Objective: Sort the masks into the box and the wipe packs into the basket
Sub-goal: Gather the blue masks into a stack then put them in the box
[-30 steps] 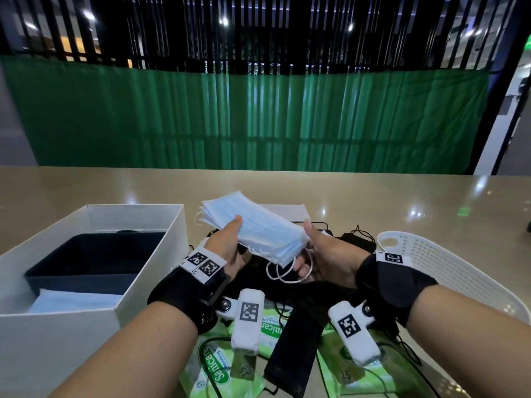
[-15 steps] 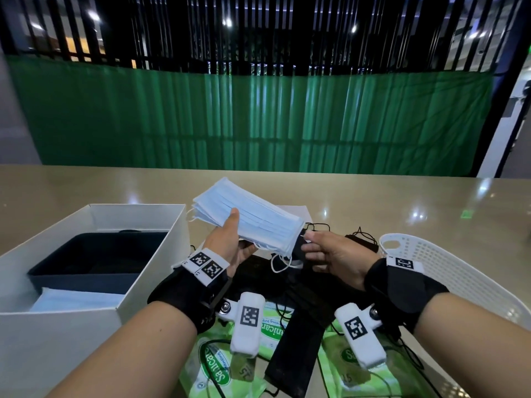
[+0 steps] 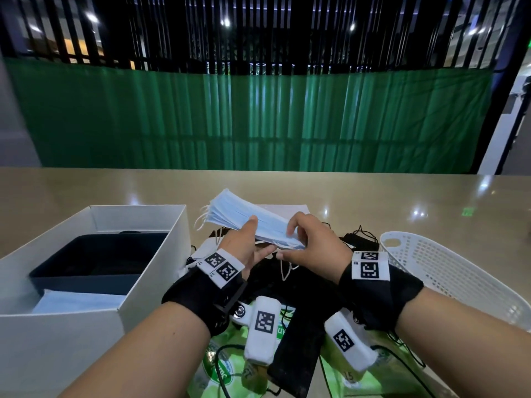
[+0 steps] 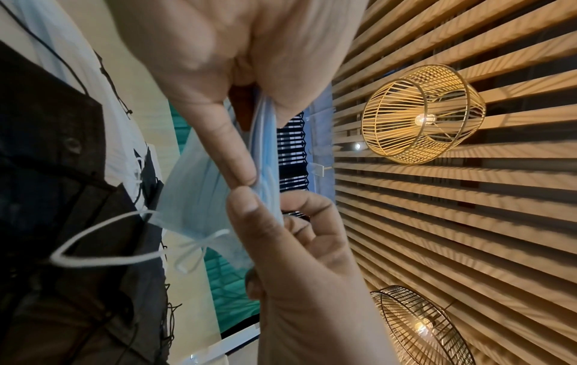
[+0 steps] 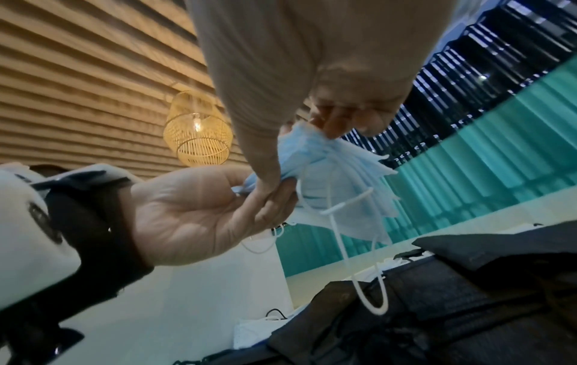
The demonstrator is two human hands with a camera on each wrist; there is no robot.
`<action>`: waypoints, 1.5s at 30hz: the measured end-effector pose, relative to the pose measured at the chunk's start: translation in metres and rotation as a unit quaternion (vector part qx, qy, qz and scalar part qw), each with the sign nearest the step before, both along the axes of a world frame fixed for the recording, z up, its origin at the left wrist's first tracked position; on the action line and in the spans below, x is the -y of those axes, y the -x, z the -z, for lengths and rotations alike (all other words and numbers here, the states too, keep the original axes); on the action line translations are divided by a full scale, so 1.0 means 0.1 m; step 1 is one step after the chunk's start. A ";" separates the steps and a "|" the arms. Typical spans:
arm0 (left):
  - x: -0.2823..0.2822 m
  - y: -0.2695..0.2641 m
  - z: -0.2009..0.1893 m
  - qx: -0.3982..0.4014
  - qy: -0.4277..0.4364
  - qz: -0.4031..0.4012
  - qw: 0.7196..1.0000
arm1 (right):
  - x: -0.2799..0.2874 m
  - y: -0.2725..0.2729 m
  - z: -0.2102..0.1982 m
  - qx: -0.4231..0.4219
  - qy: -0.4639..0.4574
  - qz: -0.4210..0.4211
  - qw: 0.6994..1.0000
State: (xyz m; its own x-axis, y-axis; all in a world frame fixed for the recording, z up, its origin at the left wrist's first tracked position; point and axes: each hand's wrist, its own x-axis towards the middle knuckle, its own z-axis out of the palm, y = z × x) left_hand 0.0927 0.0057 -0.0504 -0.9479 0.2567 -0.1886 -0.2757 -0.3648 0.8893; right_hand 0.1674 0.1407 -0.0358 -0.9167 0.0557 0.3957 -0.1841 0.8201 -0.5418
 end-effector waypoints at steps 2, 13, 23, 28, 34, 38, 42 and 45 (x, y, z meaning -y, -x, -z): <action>0.00 0.00 -0.01 0.007 0.000 0.008 1.000 | 0.00 0.01 0.00 -0.011 -0.045 -0.018 0.999; 0.08 0.04 -0.08 0.024 -0.018 -0.013 0.999 | -0.11 -0.09 -0.06 -0.052 0.033 -0.118 0.991; 0.19 0.15 -0.24 -0.015 0.030 -0.045 0.998 | -0.41 -0.09 0.03 0.073 0.118 -0.004 0.990; 0.26 0.08 -0.25 -0.136 0.200 -0.042 0.969 | -0.51 -0.09 0.03 0.073 0.205 0.020 0.976; 0.19 -0.20 -0.30 -0.308 0.362 0.085 0.876 | -0.35 -0.03 -0.13 0.141 0.220 -0.067 0.963; 0.11 -0.24 -0.28 -0.340 0.324 0.156 0.869 | -0.27 -0.06 -0.21 0.125 0.243 -0.132 0.953; 0.11 -0.14 -0.21 -0.324 0.293 0.153 0.886 | -0.30 -0.02 -0.13 0.125 0.270 -0.111 0.948; 0.10 -0.10 -0.09 -0.309 0.272 0.202 0.889 | -0.26 -0.03 -0.02 0.178 0.224 -0.126 0.950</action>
